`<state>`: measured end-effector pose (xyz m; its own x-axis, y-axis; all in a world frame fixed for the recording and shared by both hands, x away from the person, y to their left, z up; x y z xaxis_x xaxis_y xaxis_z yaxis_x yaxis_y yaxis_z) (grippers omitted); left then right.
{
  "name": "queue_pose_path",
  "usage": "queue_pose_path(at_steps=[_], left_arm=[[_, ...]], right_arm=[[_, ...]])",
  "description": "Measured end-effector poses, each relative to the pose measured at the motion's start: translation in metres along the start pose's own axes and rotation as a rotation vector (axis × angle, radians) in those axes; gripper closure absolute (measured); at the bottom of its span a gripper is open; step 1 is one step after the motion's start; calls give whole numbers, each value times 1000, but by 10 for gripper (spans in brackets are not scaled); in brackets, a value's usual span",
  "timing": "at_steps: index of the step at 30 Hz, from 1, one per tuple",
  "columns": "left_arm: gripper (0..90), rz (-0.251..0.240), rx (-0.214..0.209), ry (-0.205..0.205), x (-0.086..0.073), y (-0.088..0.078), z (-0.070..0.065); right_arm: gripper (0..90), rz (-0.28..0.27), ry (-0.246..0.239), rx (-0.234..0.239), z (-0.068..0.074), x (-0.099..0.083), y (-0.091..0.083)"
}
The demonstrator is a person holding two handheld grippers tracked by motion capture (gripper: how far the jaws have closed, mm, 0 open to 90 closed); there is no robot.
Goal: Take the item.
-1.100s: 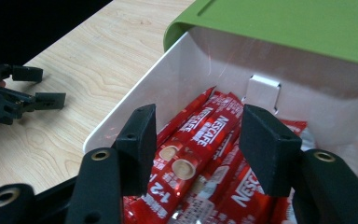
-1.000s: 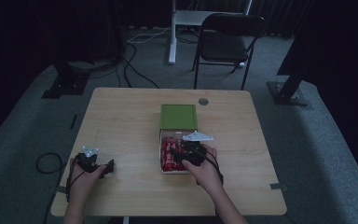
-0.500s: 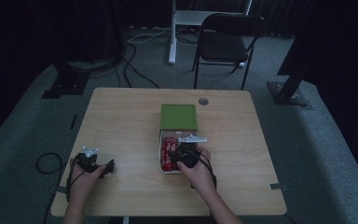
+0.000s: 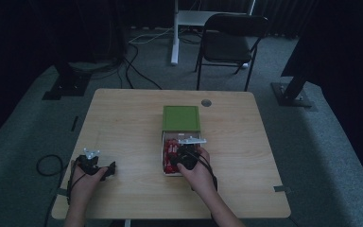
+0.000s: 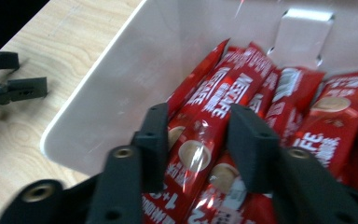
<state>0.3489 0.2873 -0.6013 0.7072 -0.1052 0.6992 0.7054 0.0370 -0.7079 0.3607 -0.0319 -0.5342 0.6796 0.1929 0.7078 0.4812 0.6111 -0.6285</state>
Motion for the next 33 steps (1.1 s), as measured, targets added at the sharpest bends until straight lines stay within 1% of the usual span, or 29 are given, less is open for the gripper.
queue_pose_path(at_steps=[1, 3, 5, 8, 9, 10, 12, 14, 15, 19, 24, 25, 27, 29, 31, 33], left_arm=[[17, 0, 0, 1, 0, 0, 0], [17, 0, 0, 0, 0, 0, 0], [17, 1, 0, 1, 0, 0, 0], [17, 1, 0, 1, 0, 0, 0], [17, 0, 0, 1, 0, 0, 0], [17, 1, 0, 2, 0, 0, 0], [17, 1, 0, 2, 0, 0, 0], [17, 1, 0, 1, 0, 0, 0], [17, 1, 0, 1, 0, 0, 0], [17, 1, 0, 1, 0, 0, 0], [17, 1, 1, 1, 0, 0, 0], [17, 1, 0, 1, 0, 0, 0], [17, 1, 0, 0, 0, 0, 0], [17, 1, 0, 0, 0, 0, 0], [16, 1, 0, 1, 0, 0, 0], [17, 1, 0, 1, 0, 0, 0]], right_arm=[[621, -10, -9, -1, -1, 0, -1], [698, -16, -9, 0, -2, 0, -3], [754, -25, -7, -3, -2, 1, -6], [845, -14, -30, -2, -4, 2, -8], [856, -9, -33, -3, -5, 2, -9], [863, -8, -38, 0, -6, 3, -10], [870, -6, -29, 7, -7, 3, -13], [877, -8, -34, 5, -8, 4, -15], [878, -14, -42, 5, -8, 4, -17], [880, -30, -41, 25, -8, 6, -22], [881, -74, -39, 55, -6, 11, -32], [881, -77, -37, 65, -4, 12, -34], [881, -78, -51, 66, -3, 12, -37], [882, -85, -50, 80, -2, 14, -41], [882, -90, -53, 83, -1, 15, -44], [882, -86, -55, 94, 0, 15, -47]])
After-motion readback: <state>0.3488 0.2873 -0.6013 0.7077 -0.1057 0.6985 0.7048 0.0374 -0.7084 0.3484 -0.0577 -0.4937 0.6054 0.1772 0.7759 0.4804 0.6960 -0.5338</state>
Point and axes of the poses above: each handheld gripper's, and its own axes: y roughly forward along the jaws, x roughly out of its top, z roughly to its left, the point moved 5 cm from there along y, roughly forward along the jaws, and after that the axes turned 7 degrees about x, right-handed, at the moved point
